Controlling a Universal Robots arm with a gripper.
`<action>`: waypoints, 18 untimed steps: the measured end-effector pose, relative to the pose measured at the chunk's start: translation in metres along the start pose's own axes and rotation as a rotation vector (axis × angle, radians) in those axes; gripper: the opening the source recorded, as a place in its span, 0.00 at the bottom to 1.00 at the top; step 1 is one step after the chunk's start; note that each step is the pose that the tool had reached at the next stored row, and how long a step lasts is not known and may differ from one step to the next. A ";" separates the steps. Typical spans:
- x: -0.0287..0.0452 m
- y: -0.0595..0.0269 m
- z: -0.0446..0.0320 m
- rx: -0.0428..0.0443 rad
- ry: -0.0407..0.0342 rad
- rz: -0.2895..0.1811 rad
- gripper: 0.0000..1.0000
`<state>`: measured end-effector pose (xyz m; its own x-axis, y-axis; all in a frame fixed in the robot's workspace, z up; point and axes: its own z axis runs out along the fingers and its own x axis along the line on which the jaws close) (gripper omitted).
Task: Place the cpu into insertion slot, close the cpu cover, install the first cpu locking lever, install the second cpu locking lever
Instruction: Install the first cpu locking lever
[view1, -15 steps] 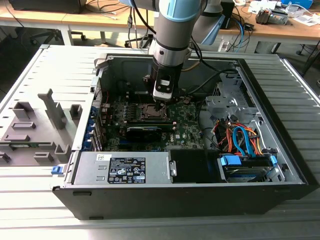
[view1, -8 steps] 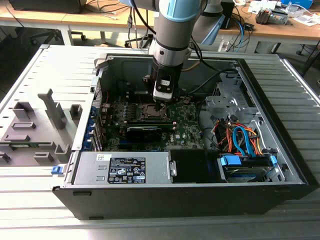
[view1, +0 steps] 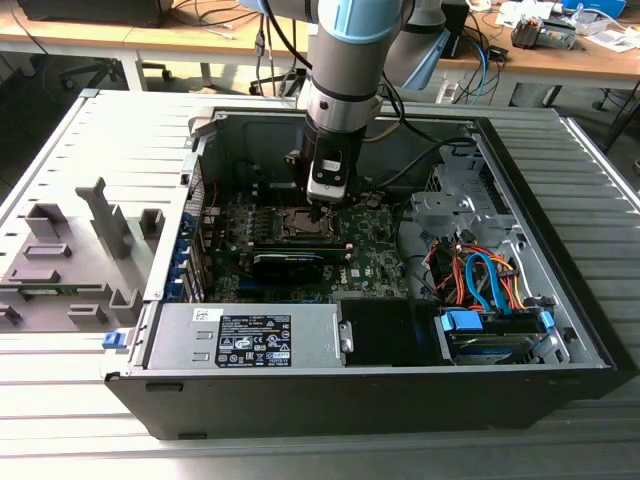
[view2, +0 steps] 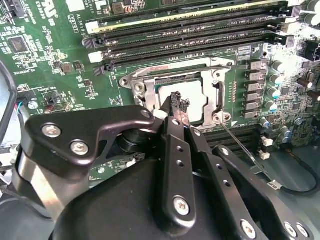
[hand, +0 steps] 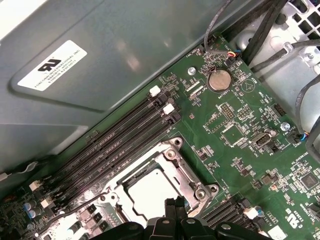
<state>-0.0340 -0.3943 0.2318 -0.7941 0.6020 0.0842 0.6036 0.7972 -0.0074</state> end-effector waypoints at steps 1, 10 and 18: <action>0.0000 0.0000 0.0000 0.0001 -0.0001 -0.001 0.11; 0.0000 0.0000 0.0000 0.0012 -0.0001 -0.013 0.11; 0.0000 0.0000 0.0000 0.0019 -0.0002 -0.022 0.11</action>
<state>-0.0340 -0.3943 0.2318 -0.8074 0.5840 0.0842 0.5855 0.8106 -0.0074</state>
